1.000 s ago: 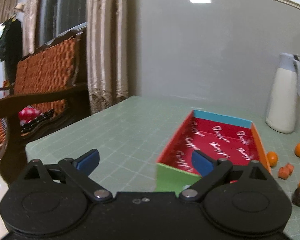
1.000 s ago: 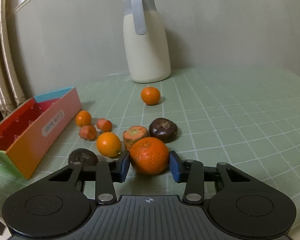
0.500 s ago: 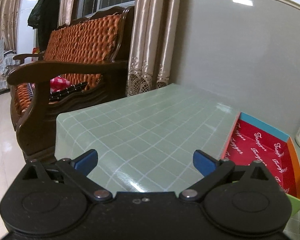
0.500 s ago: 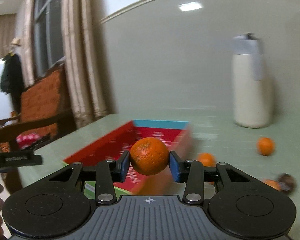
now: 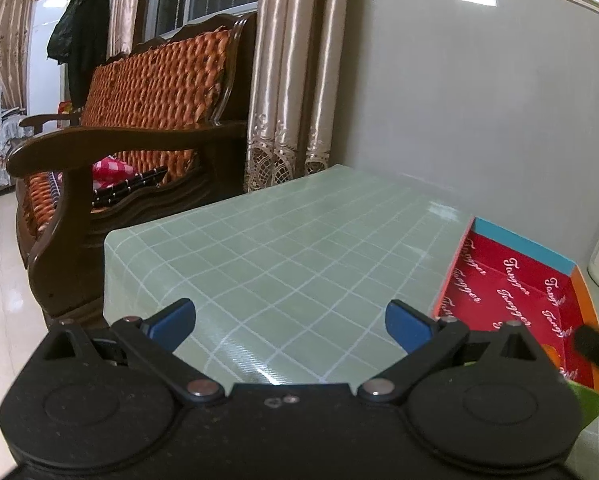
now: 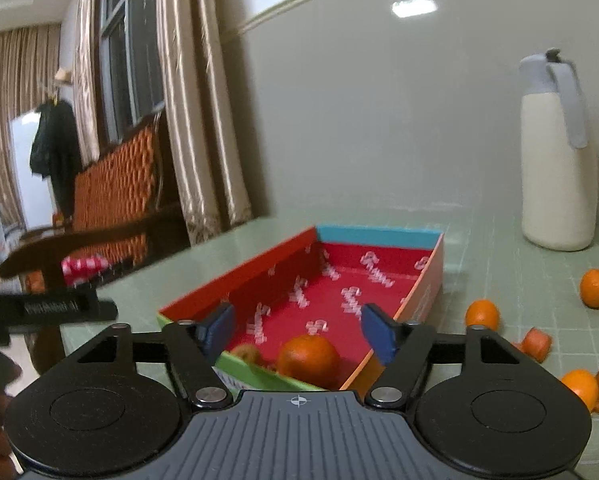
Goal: Organize fruits
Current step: 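Lower the orange into the box with the right gripper and open, then reach the left gripper to the dark round fruit and close on it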
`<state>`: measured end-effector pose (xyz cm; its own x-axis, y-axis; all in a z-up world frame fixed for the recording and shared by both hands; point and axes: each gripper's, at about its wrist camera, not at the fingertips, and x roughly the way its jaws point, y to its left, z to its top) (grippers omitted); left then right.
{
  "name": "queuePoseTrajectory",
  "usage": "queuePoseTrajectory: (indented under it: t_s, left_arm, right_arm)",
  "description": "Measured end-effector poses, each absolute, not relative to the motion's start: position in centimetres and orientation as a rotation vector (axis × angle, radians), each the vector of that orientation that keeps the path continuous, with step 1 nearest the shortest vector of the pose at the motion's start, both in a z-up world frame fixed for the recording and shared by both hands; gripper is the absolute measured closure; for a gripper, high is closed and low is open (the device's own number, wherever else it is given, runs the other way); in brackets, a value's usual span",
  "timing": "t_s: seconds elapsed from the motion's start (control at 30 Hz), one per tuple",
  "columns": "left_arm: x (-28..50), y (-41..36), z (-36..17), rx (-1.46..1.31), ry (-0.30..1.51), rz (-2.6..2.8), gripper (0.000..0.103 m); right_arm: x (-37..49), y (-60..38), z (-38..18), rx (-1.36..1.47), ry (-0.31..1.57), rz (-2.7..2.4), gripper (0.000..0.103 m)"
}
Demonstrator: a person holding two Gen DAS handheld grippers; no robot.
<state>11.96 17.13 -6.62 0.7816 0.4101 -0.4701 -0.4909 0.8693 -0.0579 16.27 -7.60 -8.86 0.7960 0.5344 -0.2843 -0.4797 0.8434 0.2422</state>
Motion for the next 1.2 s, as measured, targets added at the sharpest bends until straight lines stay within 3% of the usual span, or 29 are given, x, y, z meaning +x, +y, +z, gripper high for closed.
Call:
queuePoseTrajectory:
  t_s: [0.07,0.13,0.3,0.87,1.2]
  left_arm:
    - [12.0,16.7,-6.5,-0.168,0.457,0.482,0.008]
    - [12.0,16.0,-6.5,-0.150,0.446,0.465,0.008]
    - [12.2,13.4,-6.4,-0.084,0.417,0.397,0.007]
    - [12.0,1.6,-6.6,0.085,0.257,0.030,0.006]
    - [12.3,-5.0,-9.1,0.173,0.300,-0.187,0.006]
  right_arm:
    - [16.0,-8.5,-8.2,0.172,0.323,0.513,0.022]
    - [15.3,-10.0,-7.7,0.164,0.277,0.450,0.005]
    - [14.0,-12.6,-7.3,0.097,0.217,0.299,0.000]
    - [11.8,-23.4,-9.2,0.106,0.261,-0.353,0.000]
    - [11.3,-26.9,-10.2,0.072,0.288,-0.653,0.000]
